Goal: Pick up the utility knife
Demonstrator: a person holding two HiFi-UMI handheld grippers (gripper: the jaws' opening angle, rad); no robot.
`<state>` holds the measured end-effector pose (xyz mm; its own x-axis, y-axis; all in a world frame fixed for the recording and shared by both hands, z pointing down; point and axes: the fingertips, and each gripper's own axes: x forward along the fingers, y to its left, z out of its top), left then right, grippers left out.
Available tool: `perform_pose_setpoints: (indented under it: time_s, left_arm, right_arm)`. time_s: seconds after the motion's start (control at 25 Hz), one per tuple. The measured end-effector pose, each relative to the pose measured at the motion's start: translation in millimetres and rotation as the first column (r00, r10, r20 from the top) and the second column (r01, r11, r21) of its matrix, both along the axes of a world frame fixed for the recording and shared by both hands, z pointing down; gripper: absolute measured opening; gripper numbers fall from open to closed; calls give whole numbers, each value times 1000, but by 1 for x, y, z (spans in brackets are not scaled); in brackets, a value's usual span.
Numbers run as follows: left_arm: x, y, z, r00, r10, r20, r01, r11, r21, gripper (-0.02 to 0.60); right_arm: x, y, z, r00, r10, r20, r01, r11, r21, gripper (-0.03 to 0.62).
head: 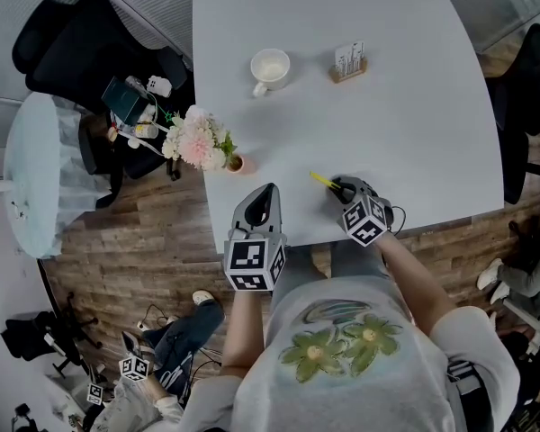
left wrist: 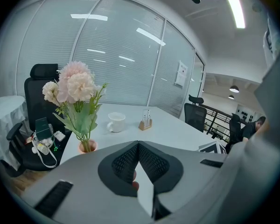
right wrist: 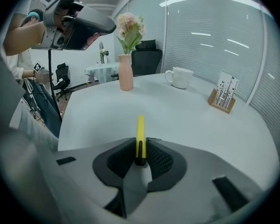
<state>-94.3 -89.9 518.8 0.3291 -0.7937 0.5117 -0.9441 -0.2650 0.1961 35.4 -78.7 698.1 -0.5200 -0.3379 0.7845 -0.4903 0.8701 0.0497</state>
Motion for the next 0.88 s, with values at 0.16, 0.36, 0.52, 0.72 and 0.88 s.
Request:
perform_pose_setpoints:
  time_s: [0.16,0.36,0.52,0.72,0.88]
  left_arm:
    - [1,1,-1,1000,1,1,-1,1000,4,0]
    - [3,2,-3,1000,4,-1,-4,1000,10,0]
    - [4,3,-6,1000,3,-4,-3,1000,14,0]
    - [6,4,-9,1000,5,-2,-5,1000,22,0]
    - [7,5,-11,1000,3,-2,-3,1000,25,0]
  right_arm:
    - [0,0,-4,1000,-4,4,4,1000,8,69]
    - [-1,-1,-13,1000,-8,13,7,1000,24,69]
    - [-3,0,-19,1000,-13,21,13,1000,22,69]
    - [-5,0,-27,999,-25,30,24,999,27,69]
    - [-7,1,-34,999,-38,35,37,999,32,69]
